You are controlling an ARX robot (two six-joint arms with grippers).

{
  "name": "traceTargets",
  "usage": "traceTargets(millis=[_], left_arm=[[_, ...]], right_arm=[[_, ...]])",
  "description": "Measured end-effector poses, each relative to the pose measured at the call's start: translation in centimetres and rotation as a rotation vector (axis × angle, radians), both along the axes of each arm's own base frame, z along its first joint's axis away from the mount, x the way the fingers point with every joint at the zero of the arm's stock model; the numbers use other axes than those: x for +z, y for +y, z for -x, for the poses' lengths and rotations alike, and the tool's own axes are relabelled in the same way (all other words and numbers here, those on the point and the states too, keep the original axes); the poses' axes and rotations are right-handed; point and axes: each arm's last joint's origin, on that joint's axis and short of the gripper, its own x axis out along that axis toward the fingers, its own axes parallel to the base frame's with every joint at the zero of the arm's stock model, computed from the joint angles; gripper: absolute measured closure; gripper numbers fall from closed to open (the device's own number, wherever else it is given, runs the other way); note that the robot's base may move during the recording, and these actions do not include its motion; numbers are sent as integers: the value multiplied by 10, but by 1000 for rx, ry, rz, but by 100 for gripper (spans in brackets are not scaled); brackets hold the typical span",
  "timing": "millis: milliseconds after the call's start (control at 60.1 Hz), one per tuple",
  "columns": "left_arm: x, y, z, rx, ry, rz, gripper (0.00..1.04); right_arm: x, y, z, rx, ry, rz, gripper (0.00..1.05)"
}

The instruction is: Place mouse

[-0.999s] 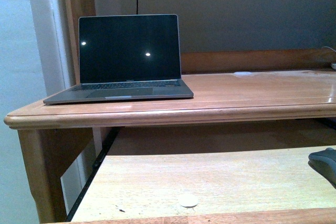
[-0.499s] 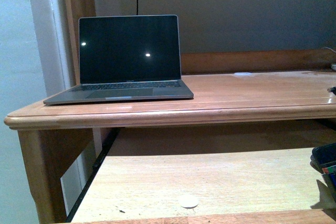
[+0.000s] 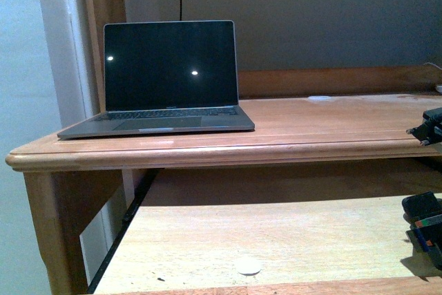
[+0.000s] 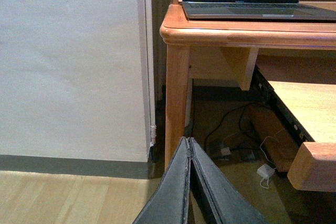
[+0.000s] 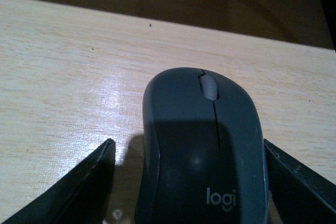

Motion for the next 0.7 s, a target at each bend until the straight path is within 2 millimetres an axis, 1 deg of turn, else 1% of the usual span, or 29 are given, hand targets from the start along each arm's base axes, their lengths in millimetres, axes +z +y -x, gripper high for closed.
traceTargets(millis=[100, 150, 200, 300, 383, 466, 516, 599, 649, 699], left_arm=[[0, 0, 1, 0, 0, 0, 102], [0, 0, 2, 0, 0, 0, 102], [0, 0, 3, 0, 0, 0, 102], [-5, 0, 11, 0, 28, 0, 102], [-3, 0, 13, 0, 6, 0, 102], [-3, 0, 13, 0, 6, 0, 102], [-3, 0, 13, 0, 5, 0, 102], [-3, 0, 13, 0, 5, 0, 102], [-3, 0, 13, 0, 5, 0, 102], [-3, 0, 13, 0, 5, 0, 102]], right_arm=[[1, -5, 0, -24, -5, -19, 45], [2, -7, 2, -30, -11, -31, 48], [5, -10, 7, -34, -12, -44, 49], [16, -15, 24, -23, -31, -73, 49], [31, -17, 44, 10, -48, -101, 49], [53, -16, 65, 65, -80, -136, 49], [64, -15, 70, 71, -103, -138, 49], [86, -10, 67, 70, -170, -134, 49], [102, -3, 57, 58, -231, -133, 49], [114, 5, 47, 52, -269, -141, 49]])
